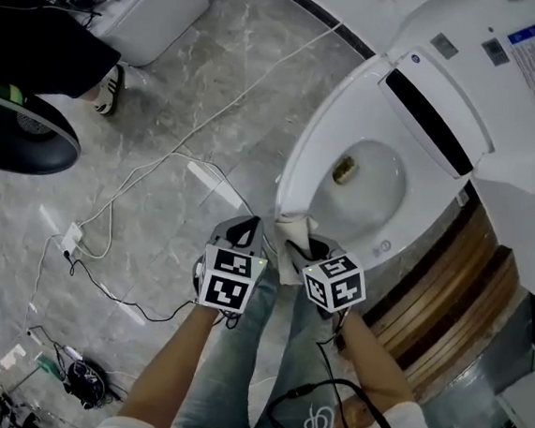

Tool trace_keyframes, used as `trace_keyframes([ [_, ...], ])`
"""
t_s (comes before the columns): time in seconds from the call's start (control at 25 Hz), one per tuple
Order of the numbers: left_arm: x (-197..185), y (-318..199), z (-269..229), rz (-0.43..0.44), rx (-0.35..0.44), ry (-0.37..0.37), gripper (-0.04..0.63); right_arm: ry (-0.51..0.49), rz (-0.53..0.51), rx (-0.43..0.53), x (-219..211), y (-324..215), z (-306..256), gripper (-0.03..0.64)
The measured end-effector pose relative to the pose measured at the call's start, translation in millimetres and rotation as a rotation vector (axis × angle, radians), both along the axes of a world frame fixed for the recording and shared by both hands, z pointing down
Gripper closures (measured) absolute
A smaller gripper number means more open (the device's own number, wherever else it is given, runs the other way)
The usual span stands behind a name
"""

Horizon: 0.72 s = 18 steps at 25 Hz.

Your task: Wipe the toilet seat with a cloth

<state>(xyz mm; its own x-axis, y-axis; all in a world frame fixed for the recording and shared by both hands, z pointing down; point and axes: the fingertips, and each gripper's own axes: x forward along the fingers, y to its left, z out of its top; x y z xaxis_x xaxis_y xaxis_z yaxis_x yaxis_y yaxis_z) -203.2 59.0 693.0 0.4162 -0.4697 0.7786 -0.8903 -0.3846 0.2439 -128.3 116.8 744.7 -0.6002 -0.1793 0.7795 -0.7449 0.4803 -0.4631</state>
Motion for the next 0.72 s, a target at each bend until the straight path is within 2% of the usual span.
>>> trace_keyframes([
  [0.28, -4, -10, 6, -0.028, -0.016, 0.005, 0.584, -0.023, -0.012, 0.015, -9, -37, -2, 0.517],
  [0.56, -2, -25, 10, -0.058, -0.030, 0.005, 0.584, -0.032, -0.090, 0.034, -14, -70, -5, 0.517],
  [0.72, 4, -38, 14, -0.083, -0.042, 0.002, 0.584, -0.050, -0.098, 0.035, -11, -90, -6, 0.517],
])
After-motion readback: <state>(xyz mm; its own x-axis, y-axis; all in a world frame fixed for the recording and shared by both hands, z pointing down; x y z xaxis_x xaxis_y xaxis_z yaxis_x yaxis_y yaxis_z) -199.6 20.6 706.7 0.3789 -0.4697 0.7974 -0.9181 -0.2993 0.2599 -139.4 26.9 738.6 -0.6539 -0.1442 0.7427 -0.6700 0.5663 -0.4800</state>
